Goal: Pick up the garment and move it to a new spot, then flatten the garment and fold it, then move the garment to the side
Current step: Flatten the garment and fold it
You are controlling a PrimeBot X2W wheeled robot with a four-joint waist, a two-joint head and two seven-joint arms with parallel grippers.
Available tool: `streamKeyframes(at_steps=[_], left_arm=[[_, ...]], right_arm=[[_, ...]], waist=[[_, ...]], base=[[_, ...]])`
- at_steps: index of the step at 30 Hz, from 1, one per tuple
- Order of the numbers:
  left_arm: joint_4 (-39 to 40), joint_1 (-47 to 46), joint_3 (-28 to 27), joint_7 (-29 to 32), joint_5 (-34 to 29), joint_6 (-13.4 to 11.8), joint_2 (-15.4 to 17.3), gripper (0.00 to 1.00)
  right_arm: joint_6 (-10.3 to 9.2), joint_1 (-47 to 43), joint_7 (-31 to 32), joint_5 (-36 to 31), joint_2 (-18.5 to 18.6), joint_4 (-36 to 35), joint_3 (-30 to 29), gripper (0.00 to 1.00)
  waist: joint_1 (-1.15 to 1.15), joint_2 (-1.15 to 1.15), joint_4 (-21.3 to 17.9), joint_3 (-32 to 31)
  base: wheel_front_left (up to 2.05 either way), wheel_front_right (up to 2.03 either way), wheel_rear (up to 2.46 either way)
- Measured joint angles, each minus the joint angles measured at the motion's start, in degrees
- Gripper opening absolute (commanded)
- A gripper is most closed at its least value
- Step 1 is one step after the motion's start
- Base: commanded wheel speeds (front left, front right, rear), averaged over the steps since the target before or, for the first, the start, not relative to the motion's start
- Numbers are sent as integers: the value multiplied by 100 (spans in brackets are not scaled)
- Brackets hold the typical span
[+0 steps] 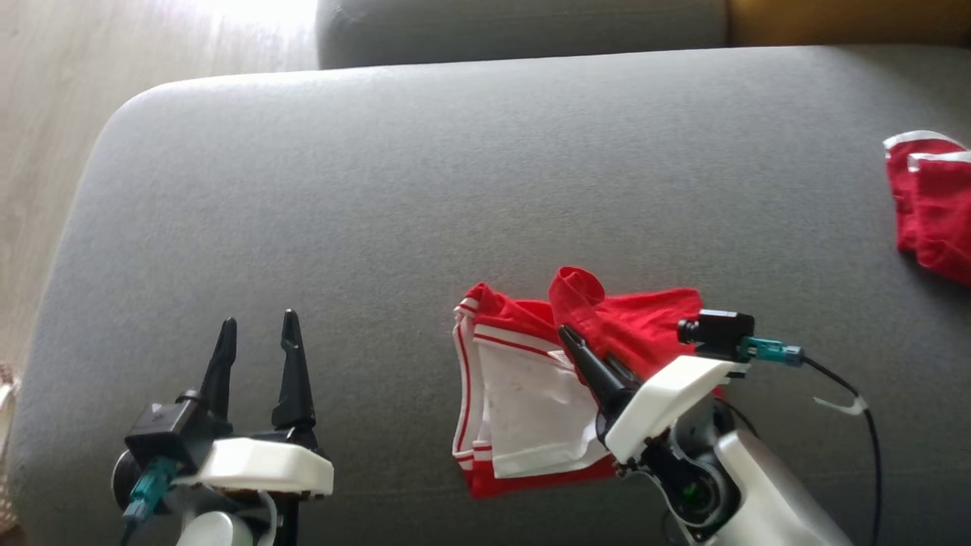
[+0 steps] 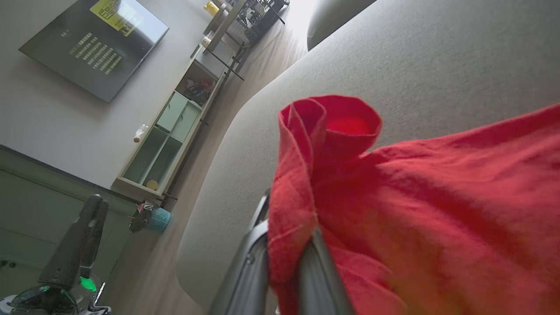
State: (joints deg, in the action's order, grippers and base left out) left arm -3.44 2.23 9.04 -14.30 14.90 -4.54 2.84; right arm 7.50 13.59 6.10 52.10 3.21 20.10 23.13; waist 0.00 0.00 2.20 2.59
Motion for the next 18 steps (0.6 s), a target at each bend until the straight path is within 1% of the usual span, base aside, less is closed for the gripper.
streamKeyframes(at_steps=[3,8,9,16,17,18], left_arm=[[0,-5,23,0,38,-8,1,100],[-36,-16,133,0,40,-33,0,100],[-45,-18,137,0,41,-35,1,100],[-60,-27,167,0,98,-52,1,100],[-60,-27,170,0,98,-52,1,100],[-63,-27,170,0,98,-52,1,100]], right_arm=[[0,211,-229,202,7,292,235,0],[-1,582,-615,758,33,894,643,0],[-1,727,-737,933,40,1106,867,0],[-1,1155,-1049,1441,42,1782,1637,0],[-1,1190,-1070,1507,43,1914,1717,15],[-1,1213,-1082,1573,48,2012,1820,61]], waist=[[0,0,140,62],[0,0,383,179],[0,0,470,224],[0,0,671,294],[0,0,683,294],[0,0,690,291]], base=[[0,0,0],[0,0,0],[0,0,0],[0,0,0],[0,0,0],[0,0,0]])
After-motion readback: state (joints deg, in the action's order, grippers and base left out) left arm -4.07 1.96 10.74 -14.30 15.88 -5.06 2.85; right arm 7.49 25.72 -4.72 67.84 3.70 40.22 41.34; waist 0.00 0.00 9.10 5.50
